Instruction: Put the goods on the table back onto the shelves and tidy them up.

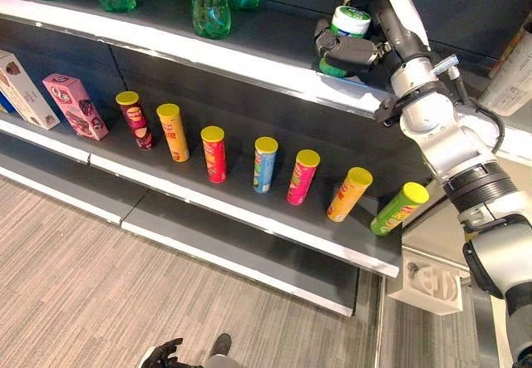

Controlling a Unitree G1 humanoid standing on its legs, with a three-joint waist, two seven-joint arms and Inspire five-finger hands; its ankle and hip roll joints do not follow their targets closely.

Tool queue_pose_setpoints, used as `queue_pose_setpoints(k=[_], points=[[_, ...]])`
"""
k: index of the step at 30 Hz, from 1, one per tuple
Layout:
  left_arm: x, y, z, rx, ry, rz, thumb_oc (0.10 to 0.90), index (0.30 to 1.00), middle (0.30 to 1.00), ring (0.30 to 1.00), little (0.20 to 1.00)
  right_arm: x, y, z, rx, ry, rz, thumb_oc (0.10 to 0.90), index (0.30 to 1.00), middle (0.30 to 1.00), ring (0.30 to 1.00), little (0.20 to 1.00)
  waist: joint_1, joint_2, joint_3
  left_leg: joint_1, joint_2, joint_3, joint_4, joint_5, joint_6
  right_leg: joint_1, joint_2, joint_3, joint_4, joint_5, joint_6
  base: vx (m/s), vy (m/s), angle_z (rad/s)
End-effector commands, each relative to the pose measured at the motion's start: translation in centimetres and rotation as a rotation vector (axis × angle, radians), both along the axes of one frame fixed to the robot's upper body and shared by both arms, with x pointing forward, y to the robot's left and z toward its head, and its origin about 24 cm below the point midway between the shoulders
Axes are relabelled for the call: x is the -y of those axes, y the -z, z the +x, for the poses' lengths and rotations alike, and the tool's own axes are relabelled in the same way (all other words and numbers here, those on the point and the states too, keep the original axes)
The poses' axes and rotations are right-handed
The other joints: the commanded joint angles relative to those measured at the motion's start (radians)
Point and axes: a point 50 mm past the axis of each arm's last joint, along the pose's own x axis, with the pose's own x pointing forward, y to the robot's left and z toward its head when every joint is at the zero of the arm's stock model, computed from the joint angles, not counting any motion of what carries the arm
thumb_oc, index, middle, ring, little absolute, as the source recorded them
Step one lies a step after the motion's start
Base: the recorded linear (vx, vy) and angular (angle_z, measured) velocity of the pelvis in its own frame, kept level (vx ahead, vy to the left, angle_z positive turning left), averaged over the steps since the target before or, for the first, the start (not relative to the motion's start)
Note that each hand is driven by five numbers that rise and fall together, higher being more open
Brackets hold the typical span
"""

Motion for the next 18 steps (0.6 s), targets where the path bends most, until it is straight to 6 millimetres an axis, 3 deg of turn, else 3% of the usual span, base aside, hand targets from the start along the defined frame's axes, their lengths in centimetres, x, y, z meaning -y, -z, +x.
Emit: queue_pose_setpoints(k=[1,9,18], points=[[-2.2,-1.2,1.7,0.039,0.067,0.083,0.8,0.9,0.9,0.9,0.9,-2.5,-5.8,-1.5,0.195,-0.101,0.018,0.4,0.3,0.3,0.3,0.3,0.001,-0.052,-0.033,0.029,-0.072,0.099,0.001,-0.108,0.056,0.029,-0.03,0.071,0.012,-0.068,0.023,0.0,0.0,0.0],[-2.2,-1.1,1.4,0.023,0.063,0.087,0.8,0.9,0.9,0.9,0.9,-3.6,-5.7,-1.8,0.194,-0.149,-0.008,0.4,0.3,0.3,0.3,0.3,-0.008,-0.053,-0.037,0.037,-0.068,0.107,0.001,-0.113,0.057,0.028,-0.027,0.078,0.011,-0.068,0.022,0.0,-0.001,-0.01],[-2.1,-1.1,1.6,0.031,0.062,0.087,0.8,0.9,0.9,0.9,0.9,-3.4,-5.4,-1.5,0.173,-0.133,-0.019,0.4,0.3,0.3,0.3,0.3,-0.015,-0.056,-0.04,0.043,-0.061,0.116,0.001,-0.117,0.055,0.029,-0.024,0.084,0.008,-0.069,0.021,0.0,0.0,0.0]])
